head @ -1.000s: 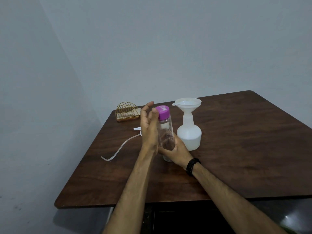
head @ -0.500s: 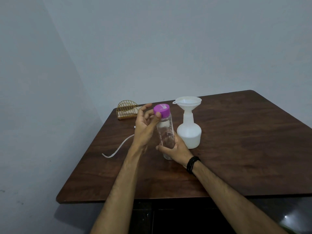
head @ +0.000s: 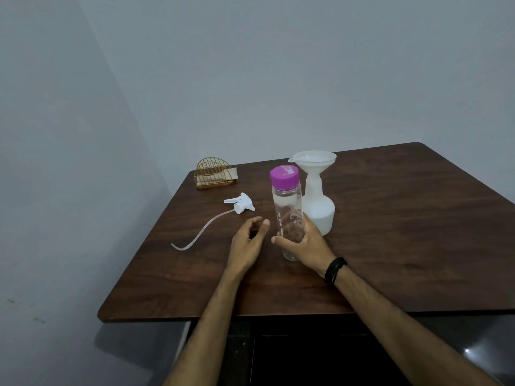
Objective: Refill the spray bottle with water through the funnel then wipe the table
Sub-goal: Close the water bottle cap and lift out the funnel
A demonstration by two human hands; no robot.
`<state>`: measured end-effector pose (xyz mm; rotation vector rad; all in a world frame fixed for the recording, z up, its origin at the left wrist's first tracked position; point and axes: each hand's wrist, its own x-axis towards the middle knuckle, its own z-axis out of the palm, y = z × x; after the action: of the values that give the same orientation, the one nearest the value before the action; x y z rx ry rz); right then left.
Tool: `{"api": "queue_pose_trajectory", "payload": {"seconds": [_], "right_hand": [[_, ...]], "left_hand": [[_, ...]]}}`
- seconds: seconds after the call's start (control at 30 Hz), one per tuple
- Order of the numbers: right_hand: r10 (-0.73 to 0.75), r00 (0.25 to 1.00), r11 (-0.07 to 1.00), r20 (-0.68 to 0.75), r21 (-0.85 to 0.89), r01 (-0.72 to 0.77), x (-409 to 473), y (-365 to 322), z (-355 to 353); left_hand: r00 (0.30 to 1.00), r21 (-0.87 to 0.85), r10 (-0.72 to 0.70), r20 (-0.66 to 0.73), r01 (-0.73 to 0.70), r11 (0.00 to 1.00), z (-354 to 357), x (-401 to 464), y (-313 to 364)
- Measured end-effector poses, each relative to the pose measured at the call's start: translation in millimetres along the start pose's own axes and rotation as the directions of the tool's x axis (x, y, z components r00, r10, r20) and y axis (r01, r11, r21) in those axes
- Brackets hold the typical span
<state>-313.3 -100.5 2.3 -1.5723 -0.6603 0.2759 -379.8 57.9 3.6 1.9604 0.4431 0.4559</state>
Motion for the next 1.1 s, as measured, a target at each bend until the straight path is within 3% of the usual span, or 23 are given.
{"api": "queue_pose_trajectory", "payload": {"seconds": [0.3,0.53,0.87,1.1], "right_hand": [[0.012,0.968,0.997,-0.253,0.081,0.008,-38,-4,-75],[-0.005,0.864,0.987,-0.504,-0.140,-0.076,-40,-8,-171],[0.000,0.863,0.957,-0.505,-0.250,-0.146,-18,13,-200],[0.038,0.863,0.954,-0.504,-0.238,-0.181,-17,17,-199]], "left_hand": [[0.997,-0.101,0.047,-0.053,-0.052,0.993,44,7,21],[0.992,-0.223,0.109,-0.056,-0.119,0.968,69,21,58],[0.980,-0.291,0.196,-0.027,-0.195,0.937,83,39,98],[0.962,-0.424,0.248,-0.116,-0.274,0.863,88,42,115]]}}
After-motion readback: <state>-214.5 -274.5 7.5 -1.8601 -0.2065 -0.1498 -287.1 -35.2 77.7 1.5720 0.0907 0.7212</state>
